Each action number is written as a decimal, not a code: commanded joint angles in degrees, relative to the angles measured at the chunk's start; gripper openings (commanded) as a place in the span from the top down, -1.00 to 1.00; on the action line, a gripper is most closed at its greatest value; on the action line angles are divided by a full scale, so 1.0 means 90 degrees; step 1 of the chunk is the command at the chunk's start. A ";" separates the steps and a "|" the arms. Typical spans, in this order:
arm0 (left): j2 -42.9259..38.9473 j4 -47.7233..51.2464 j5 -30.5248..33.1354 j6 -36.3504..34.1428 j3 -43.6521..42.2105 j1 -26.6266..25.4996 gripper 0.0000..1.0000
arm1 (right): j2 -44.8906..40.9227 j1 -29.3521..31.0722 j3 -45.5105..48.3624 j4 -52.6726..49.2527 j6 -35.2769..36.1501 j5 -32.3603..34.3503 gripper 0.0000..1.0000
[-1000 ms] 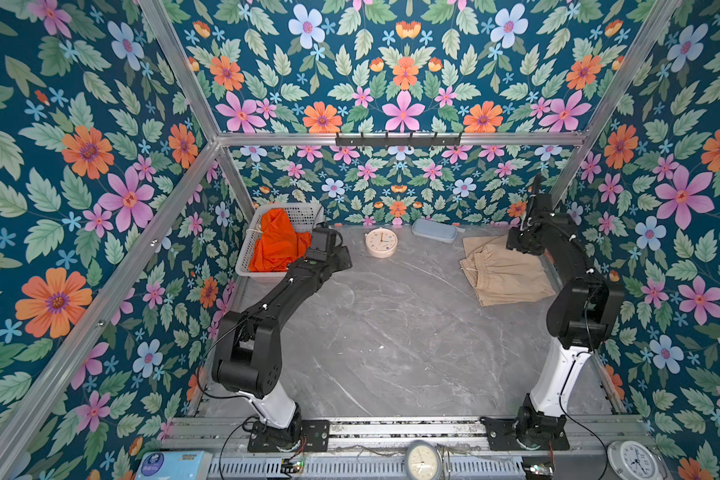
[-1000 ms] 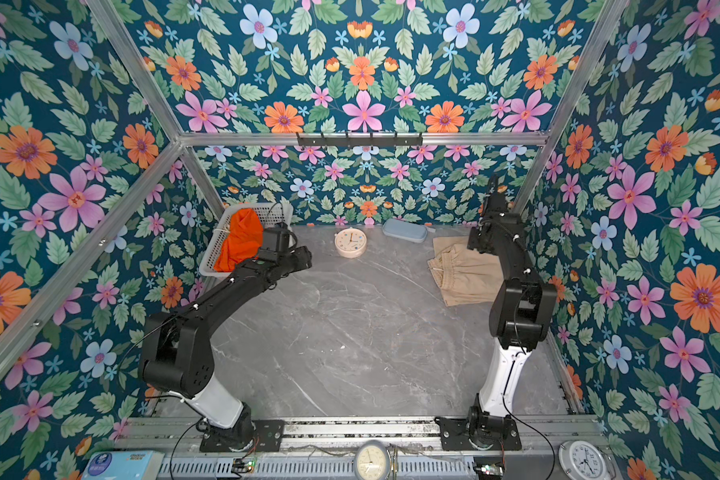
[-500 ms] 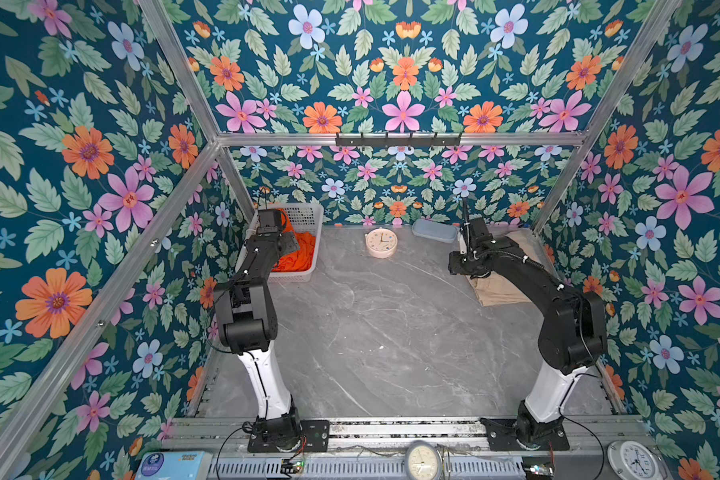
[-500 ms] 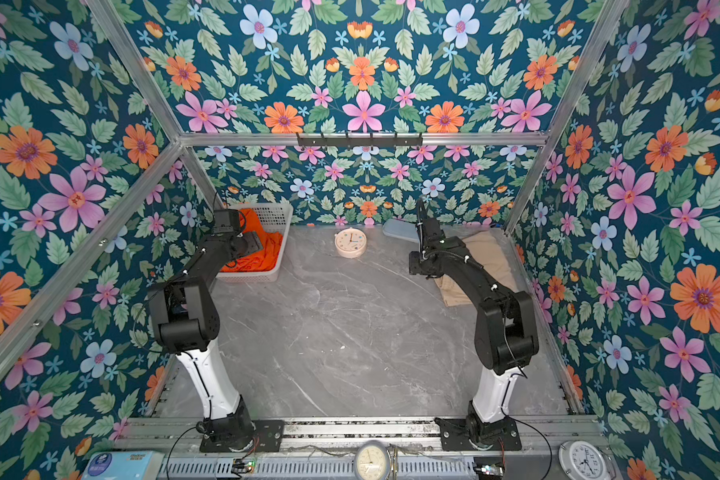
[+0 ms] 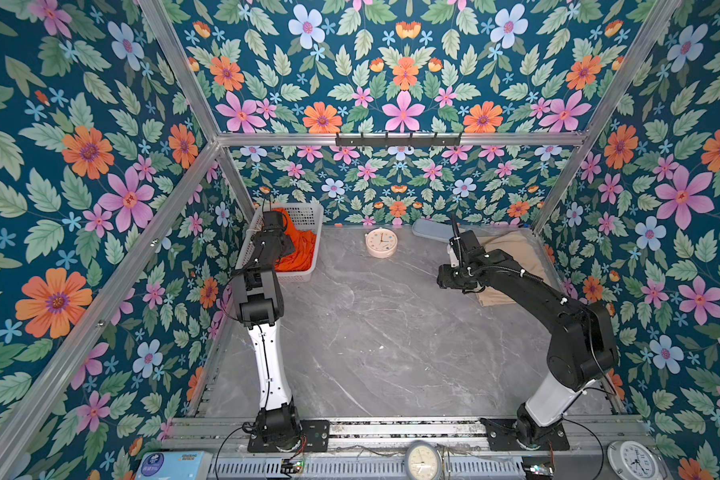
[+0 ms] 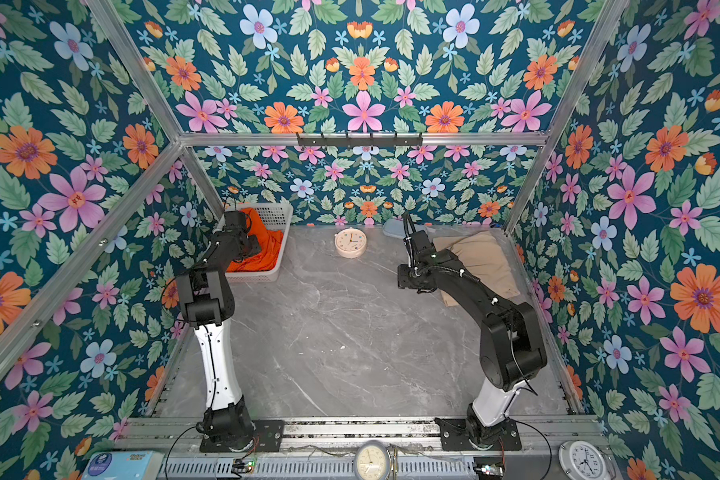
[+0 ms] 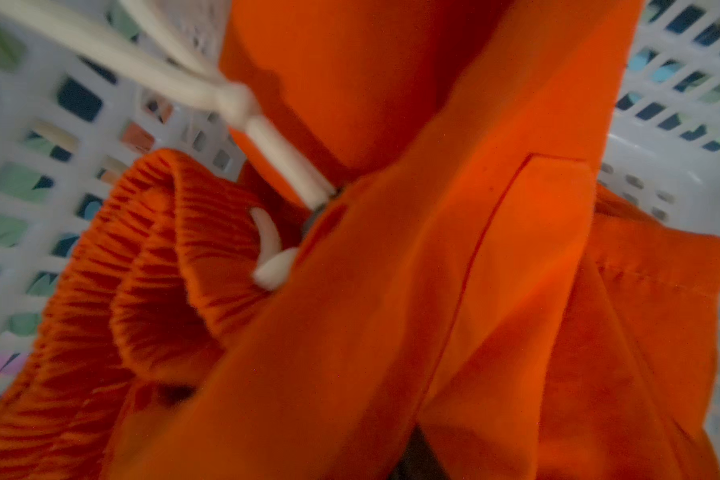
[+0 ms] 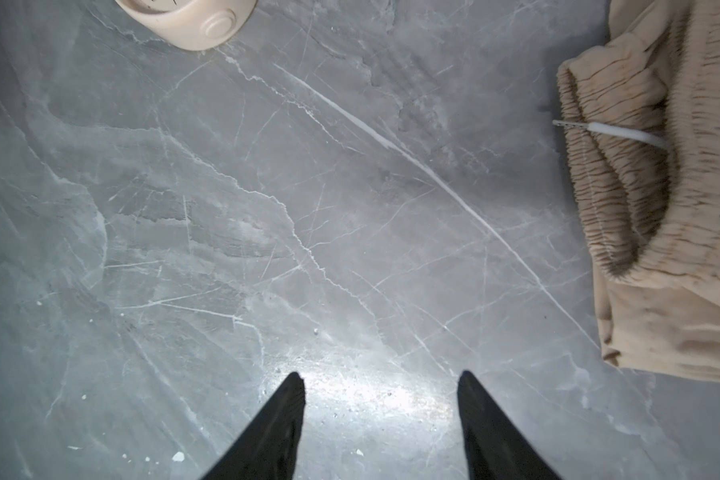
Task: Fold and stack the shorts
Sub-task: 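Grasp the orange shorts in the basket with the left gripper, pull onto table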
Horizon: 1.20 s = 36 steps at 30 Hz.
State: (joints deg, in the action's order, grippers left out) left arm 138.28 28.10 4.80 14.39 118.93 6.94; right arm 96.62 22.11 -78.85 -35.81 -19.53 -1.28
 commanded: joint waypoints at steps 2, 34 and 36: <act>-0.0677 -0.0242 -0.0191 -0.0205 -0.0234 -0.0035 1.00 | -0.0498 0.0004 0.0153 0.0296 -0.0149 0.0040 -0.18; -0.6311 -0.0093 -0.3562 -0.1472 -0.2501 -0.3225 1.00 | -0.2103 0.0000 0.0740 0.0988 -0.0680 -0.0809 -0.16; -0.6312 -0.0078 -0.3764 -0.1540 -0.2873 -0.3412 0.55 | -0.2107 0.0004 0.0835 0.1010 -0.0711 -0.0867 -0.17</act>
State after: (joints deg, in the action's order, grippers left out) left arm 81.60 28.14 -23.86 2.15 95.64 -22.65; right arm 77.91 22.06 -71.90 -28.38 -25.02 -7.79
